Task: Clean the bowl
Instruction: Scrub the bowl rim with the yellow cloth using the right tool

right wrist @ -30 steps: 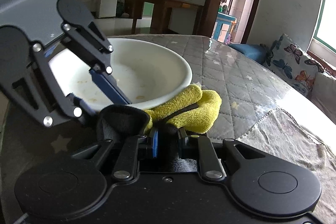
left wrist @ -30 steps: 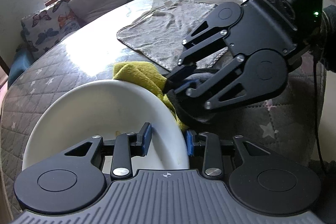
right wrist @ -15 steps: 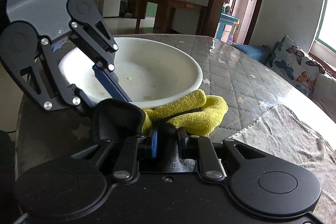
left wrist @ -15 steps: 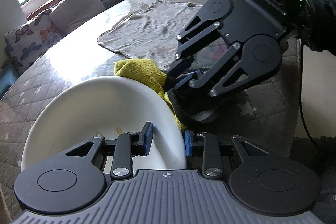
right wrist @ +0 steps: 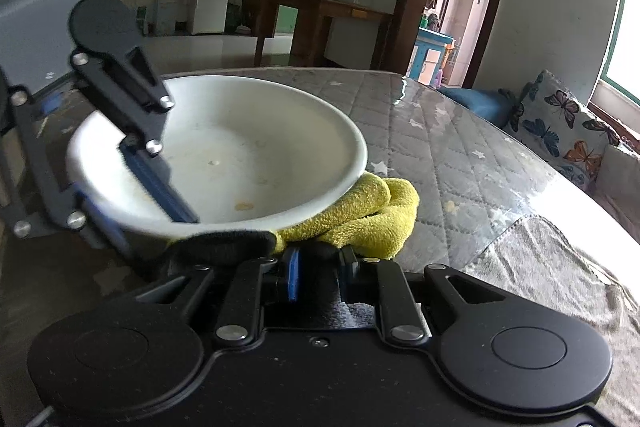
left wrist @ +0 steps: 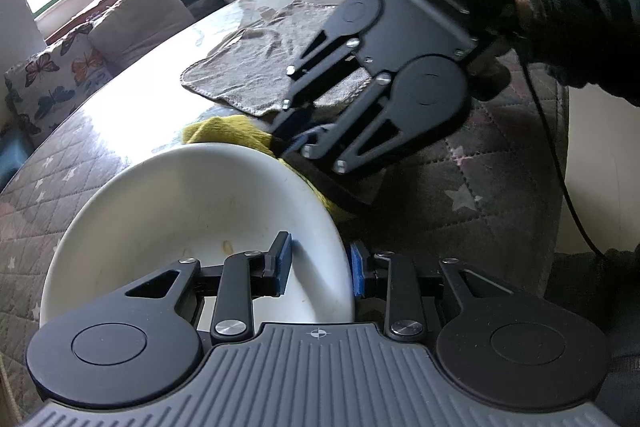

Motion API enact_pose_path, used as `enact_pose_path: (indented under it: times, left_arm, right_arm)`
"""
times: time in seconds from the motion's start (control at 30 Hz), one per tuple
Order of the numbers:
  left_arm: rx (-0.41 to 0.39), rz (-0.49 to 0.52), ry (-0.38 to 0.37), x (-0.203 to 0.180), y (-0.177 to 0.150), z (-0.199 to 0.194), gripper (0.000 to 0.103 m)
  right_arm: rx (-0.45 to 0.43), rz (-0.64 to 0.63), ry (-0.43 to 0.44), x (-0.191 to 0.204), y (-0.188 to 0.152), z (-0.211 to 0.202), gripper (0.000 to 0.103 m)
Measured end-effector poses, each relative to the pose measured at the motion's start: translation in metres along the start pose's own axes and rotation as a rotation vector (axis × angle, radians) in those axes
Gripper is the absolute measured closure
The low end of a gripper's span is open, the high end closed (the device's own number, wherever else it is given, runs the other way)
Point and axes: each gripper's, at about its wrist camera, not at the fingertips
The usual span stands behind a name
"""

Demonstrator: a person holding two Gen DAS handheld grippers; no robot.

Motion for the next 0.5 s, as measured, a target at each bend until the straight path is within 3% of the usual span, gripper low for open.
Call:
enact_pose_path:
  times: [0.5]
  left_arm:
    - [0.010, 0.004, -0.014, -0.002, -0.007, -0.007, 0.073]
  right_arm:
    - [0.000, 0.020, 0.023, -0.018, 0.001, 0.015, 0.084]
Point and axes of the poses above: each gripper's, at about its wrist camera, not at the fingertips, and z roughly the way its jaws point, x to its left, y to its top, and after that the axes turned 15 degrees about -x, right-handed
